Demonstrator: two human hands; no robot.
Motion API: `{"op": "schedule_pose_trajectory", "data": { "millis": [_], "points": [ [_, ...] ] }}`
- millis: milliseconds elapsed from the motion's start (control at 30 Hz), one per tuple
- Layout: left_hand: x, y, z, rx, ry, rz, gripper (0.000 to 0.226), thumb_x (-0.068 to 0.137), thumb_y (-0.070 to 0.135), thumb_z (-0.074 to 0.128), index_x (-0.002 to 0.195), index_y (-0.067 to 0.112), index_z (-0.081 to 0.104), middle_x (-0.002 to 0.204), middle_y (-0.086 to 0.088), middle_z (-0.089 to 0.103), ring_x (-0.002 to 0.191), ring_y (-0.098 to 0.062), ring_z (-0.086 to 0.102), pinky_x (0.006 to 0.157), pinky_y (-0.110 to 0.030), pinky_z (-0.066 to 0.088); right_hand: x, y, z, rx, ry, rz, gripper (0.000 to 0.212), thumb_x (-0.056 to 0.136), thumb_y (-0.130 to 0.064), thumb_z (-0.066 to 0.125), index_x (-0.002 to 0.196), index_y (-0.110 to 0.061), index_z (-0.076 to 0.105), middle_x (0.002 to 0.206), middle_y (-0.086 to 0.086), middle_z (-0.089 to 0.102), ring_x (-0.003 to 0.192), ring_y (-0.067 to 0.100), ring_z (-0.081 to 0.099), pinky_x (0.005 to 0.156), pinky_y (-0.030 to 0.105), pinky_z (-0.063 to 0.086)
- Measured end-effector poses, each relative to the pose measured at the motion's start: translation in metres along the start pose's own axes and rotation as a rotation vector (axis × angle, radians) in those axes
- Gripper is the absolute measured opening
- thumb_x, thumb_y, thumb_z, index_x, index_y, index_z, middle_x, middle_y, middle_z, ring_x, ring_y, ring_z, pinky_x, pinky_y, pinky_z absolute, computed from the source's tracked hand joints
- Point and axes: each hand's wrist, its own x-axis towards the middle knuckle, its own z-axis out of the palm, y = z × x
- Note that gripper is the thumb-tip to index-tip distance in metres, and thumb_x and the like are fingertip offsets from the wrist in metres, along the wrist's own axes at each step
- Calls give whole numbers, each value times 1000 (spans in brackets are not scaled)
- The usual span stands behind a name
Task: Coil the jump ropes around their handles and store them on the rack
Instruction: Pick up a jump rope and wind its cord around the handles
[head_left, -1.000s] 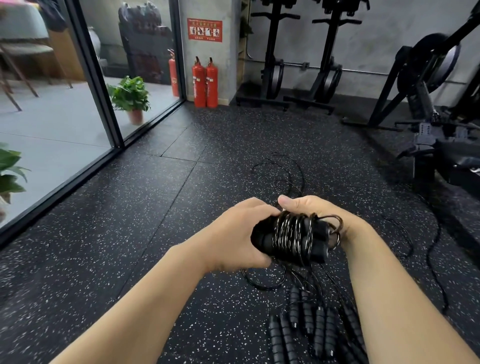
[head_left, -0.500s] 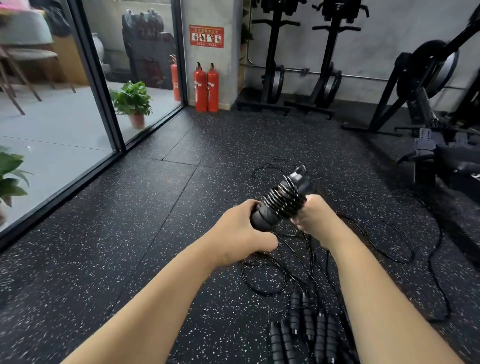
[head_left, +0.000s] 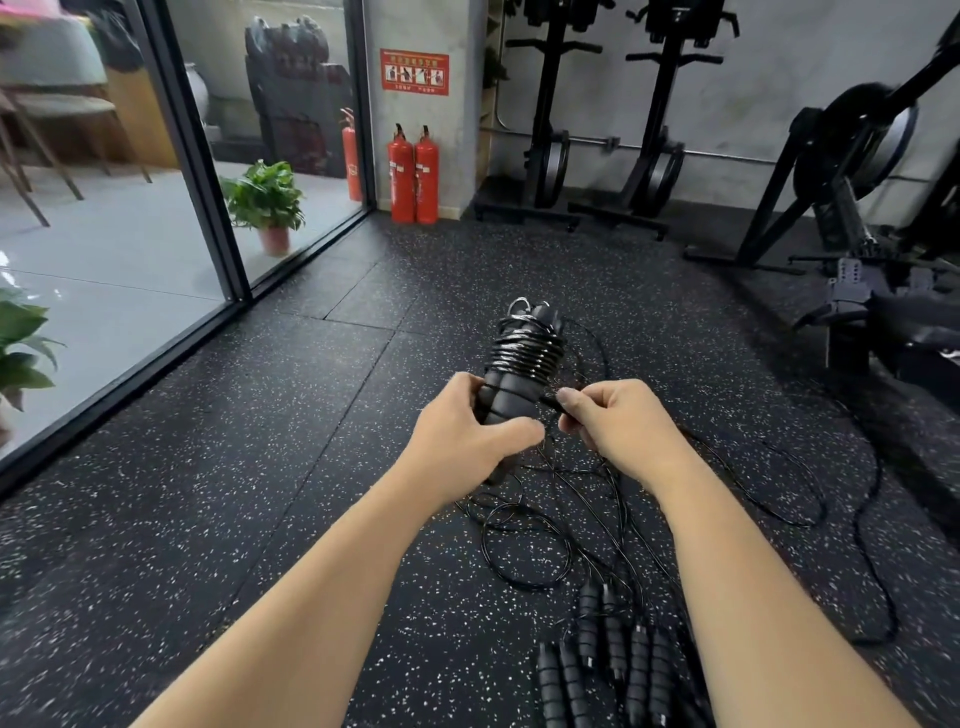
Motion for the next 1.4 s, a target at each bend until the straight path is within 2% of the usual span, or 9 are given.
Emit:
{"op": "schedule_pose_trajectory", "data": {
  "millis": [200,400,600,800,933,1033,1133,1200,1400],
  "points": [
    [8,-5,-4,147,173,-53,44,55,41,71,92,22,55,84,2,67,71,-19,62,65,-35,52,-12,-13,-6,-255,-26,-19,41,95,-42,52,72,-14,69,49,-4,51,51,17,47,64,39,50],
    [10,-9,-15,376,279,-36,33,67,37,71,87,18,53,80,3,62,74,-20,61,63,-33,48,-31,-39,-17,-497,-91,-51,47,96,-49,46,85,-9,69,58,-1,54,72,27,65,69,30,48],
    [11,-14,-24,521,317,-36,32,69,38,71,90,20,54,83,5,64,77,-19,61,65,-30,48,-45,-62,-28,-580,-103,-177,38,97,-43,46,84,-14,68,58,-4,56,61,17,56,60,27,42],
    [7,-10,-17,765,336,88,26,75,38,64,92,23,50,85,7,59,80,-21,58,63,-30,41,-55,-79,-32,-589,-108,-250,34,96,-39,50,83,-13,67,66,1,63,68,19,60,72,33,51],
    [4,-8,-7,1013,279,277,27,82,37,62,104,29,48,98,7,56,94,-20,58,67,-31,38,-54,-83,-30,-621,-125,-272,31,94,-37,51,77,-16,67,66,-2,61,68,16,58,72,33,49],
    [2,-7,-5,1164,153,422,39,85,31,60,121,39,47,111,10,54,112,-19,49,95,-39,36,-47,-76,-31,-549,-165,-256,31,93,-37,53,71,-20,67,63,-6,59,63,11,55,62,29,42],
    [0,-5,-8,1186,18,513,57,81,20,62,131,42,45,116,14,50,121,-18,38,115,-55,14,-37,-61,-30,-418,-197,-247,33,92,-41,57,65,-22,65,51,-9,53,52,6,48,60,29,37],
    [-1,-5,-9,1126,-45,571,60,77,11,61,131,37,50,118,15,48,123,-17,33,116,-57,11,-30,-51,-31,-330,-182,-253,34,89,-44,61,63,-22,64,45,-12,50,47,4,44,60,30,38],
    [0,-12,-10,819,-151,709,55,68,-7,59,117,20,60,116,11,49,117,-14,30,97,-42,37,-20,-27,-36,-127,-138,-232,53,70,-66,66,60,-14,59,38,-11,39,38,5,33,54,28,29]
  ]
}}
